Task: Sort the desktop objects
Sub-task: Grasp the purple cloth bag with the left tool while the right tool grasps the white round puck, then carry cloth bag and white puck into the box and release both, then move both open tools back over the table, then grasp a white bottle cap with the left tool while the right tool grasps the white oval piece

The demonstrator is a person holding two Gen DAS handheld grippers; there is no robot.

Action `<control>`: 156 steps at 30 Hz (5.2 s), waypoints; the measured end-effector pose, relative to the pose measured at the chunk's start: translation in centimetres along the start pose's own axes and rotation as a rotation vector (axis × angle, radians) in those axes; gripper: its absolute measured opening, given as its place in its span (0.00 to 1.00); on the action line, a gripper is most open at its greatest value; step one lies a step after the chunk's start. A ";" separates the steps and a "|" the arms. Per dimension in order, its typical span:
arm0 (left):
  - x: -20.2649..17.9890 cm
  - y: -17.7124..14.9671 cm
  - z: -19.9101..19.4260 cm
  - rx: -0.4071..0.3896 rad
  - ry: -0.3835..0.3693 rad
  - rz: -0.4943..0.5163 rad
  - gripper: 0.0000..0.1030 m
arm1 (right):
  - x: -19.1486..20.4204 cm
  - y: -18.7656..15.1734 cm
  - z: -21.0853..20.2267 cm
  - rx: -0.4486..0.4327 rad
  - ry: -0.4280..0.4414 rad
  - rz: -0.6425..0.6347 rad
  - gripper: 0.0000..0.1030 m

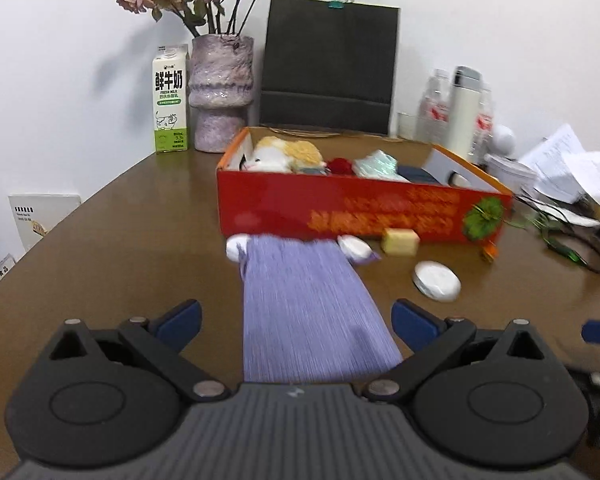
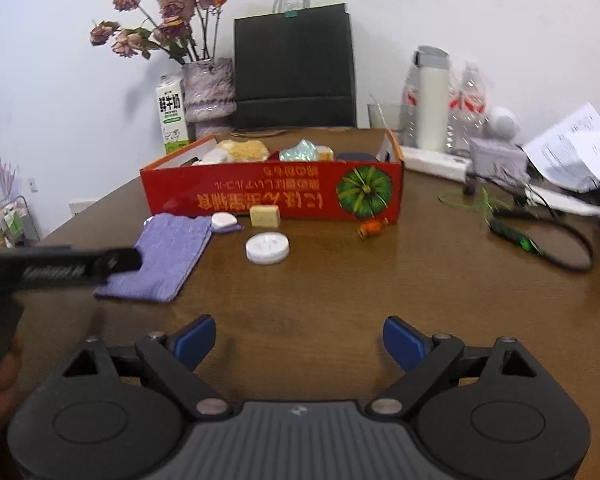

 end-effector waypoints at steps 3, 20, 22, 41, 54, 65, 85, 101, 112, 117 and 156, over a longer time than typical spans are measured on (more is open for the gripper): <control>0.3 1.2 3.1 0.050 0.000 -0.018 1.00 | 1.0 2.1 2.7 0.015 0.046 -0.020 0.80; -0.2 1.0 5.4 0.140 0.039 0.039 0.26 | 2.4 4.8 9.7 0.108 0.062 -0.124 0.37; -0.4 0.6 4.9 0.128 0.049 0.034 0.22 | 2.5 4.4 9.1 0.110 0.066 -0.115 0.37; -3.5 -3.0 -11.8 -0.094 -0.065 0.011 0.07 | 1.5 -0.8 -6.0 -0.051 0.079 0.033 0.37; -3.5 -2.2 -13.8 -0.139 -0.086 -0.006 0.07 | 1.5 -0.9 -8.6 -0.116 0.072 0.039 0.37; -1.7 13.0 -6.4 -0.175 -0.181 -0.032 0.07 | -2.8 11.2 -4.2 -0.164 0.085 0.030 0.37; -1.7 11.9 19.9 0.391 -0.037 0.098 0.57 | -6.3 16.3 19.0 0.425 0.011 -0.011 0.43; -0.7 16.4 9.0 0.212 -0.101 -0.038 0.98 | -5.2 21.4 11.3 0.090 -0.004 0.147 0.86; 0.0 3.0 -2.3 0.029 -0.101 -0.059 1.00 | -1.2 7.4 3.2 -0.017 0.006 0.063 0.88; -0.9 -1.3 -4.4 0.023 -0.112 -0.015 1.00 | 0.6 1.5 1.0 0.052 0.009 0.047 0.88; 5.3 3.9 6.4 0.069 0.044 0.044 0.87 | 9.1 8.5 12.2 0.043 0.198 -0.410 0.42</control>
Point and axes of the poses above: each gripper's, at about its wrist camera, not at the fingertips, and z roughly the way its jaws point, x to its left, y to its top, the point moved 8 cm from there along z, roughly the way its jaws point, and after that the axes turned 3 degrees about x, right-handed, at the moved point
